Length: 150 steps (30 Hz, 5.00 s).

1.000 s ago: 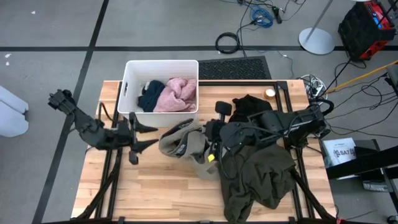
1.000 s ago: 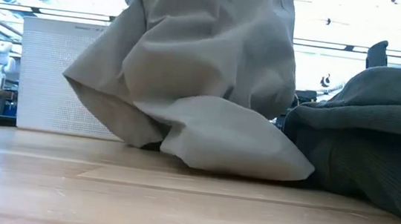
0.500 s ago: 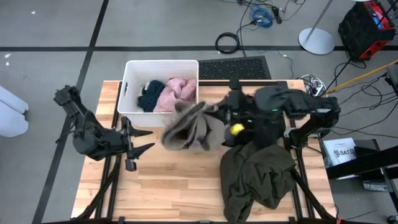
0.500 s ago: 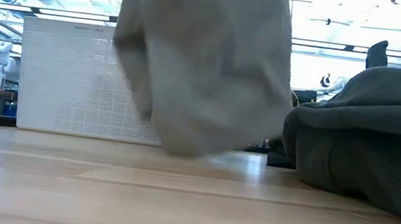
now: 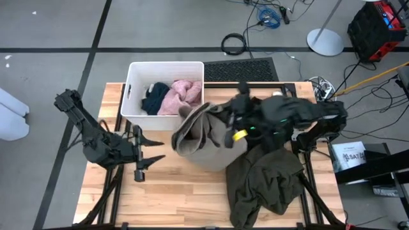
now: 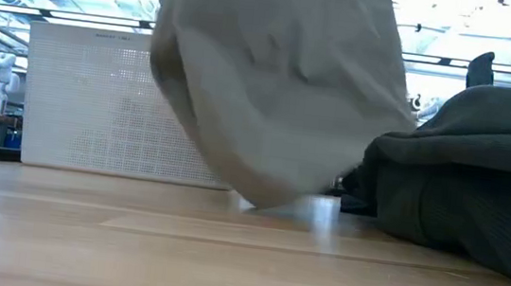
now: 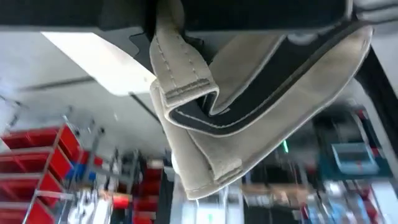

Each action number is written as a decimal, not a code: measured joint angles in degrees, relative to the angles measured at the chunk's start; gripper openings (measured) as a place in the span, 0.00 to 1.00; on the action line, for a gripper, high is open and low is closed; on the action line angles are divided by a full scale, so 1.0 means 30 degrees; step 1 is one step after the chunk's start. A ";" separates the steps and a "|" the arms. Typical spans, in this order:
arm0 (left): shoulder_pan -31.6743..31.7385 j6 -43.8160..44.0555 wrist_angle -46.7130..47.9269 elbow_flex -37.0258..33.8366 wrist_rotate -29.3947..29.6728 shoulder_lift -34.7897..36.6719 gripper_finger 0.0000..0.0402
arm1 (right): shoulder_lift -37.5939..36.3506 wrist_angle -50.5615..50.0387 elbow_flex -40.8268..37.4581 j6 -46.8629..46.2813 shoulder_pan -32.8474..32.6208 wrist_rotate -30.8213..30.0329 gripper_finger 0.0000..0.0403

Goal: Sort clothes
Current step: Put the brown shorts into the white laundry bin

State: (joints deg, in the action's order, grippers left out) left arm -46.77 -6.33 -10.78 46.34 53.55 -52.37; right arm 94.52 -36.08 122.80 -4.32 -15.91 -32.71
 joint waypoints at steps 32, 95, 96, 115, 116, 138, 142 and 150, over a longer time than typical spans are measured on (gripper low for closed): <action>-0.1022 -1.8060 -0.2515 1.2900 0.6131 -1.0723 0.41 | -0.0138 -0.3629 0.0014 -0.1559 0.0658 0.1036 0.02; 1.1622 0.6149 2.2368 2.6021 -0.9555 -1.0244 0.41 | 0.0117 -0.5325 0.0043 -0.1836 0.3001 0.2552 0.02; 1.1956 0.6920 2.3164 2.6018 -1.0441 -1.0292 0.41 | 0.0117 -0.5361 0.0043 -0.1836 0.3059 0.2545 0.02; 1.2988 0.8555 2.6172 2.5999 -1.2729 -1.1428 0.41 | 0.0109 -0.6447 0.0043 -0.2346 0.3427 0.2573 0.02; 1.3108 0.8507 2.6135 2.5999 -1.2465 -1.1342 0.41 | 0.0103 -0.6450 0.0043 -0.2353 0.3427 0.2570 0.02; 1.3454 0.6547 2.4597 2.5999 -1.5057 -1.2214 0.72 | 0.0103 -0.6741 0.0021 -0.2353 0.3543 0.3033 0.02; 1.3332 0.6250 2.3755 2.5999 -1.4800 -1.1422 0.73 | 0.0103 -0.6730 0.0021 -0.2353 0.3543 0.3033 0.02; 1.3337 0.5932 2.5104 2.6006 -1.2089 -1.1118 0.73 | 0.0103 -0.6728 0.0021 -0.2353 0.3543 0.3033 0.02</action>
State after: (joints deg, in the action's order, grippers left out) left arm -6.76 11.47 64.54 124.36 17.29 -85.73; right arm 94.83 -56.26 122.87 -11.38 -5.28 -23.62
